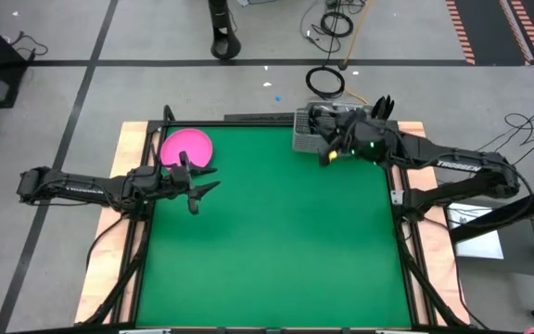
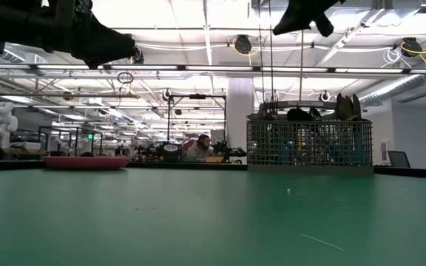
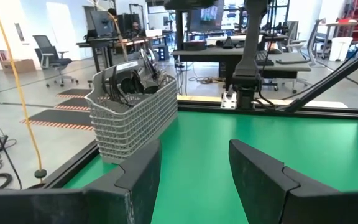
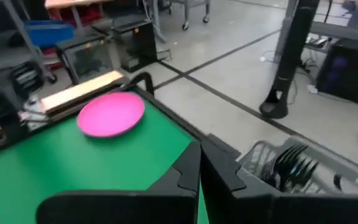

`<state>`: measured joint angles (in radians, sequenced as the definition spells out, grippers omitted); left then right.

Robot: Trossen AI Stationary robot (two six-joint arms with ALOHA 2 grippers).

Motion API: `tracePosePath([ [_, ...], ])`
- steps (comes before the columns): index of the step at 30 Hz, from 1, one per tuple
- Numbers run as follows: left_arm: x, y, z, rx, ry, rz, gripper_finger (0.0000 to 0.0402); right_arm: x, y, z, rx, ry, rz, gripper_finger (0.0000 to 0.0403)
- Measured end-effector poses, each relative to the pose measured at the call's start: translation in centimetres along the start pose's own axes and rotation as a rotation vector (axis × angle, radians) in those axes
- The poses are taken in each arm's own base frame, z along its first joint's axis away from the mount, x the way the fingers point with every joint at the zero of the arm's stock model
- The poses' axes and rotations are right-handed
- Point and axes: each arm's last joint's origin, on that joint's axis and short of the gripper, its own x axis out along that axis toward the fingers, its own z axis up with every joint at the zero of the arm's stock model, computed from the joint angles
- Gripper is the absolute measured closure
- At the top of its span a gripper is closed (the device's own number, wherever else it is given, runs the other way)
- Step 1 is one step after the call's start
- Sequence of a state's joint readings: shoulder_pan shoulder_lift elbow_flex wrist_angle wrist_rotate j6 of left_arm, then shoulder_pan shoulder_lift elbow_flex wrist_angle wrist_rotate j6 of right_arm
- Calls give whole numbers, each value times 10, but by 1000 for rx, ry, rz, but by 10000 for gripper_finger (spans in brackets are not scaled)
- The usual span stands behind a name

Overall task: Sort silverware
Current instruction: Return to Home Position

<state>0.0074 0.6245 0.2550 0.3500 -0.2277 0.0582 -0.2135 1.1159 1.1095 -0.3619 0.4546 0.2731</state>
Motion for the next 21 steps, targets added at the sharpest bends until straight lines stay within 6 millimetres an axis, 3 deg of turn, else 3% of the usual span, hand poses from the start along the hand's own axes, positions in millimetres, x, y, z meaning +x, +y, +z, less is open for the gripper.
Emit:
tracePosePath([
  [4,0,0,0,-1,-1,-16,210,-9,14,-19,-28,44,-9,403],
  [12,0,-2,0,-52,-1,-50,210,-7,38,-69,-25,106,93,403],
  [21,2,-4,-1,-105,5,-104,210,-7,56,-119,6,-10,280,403],
])
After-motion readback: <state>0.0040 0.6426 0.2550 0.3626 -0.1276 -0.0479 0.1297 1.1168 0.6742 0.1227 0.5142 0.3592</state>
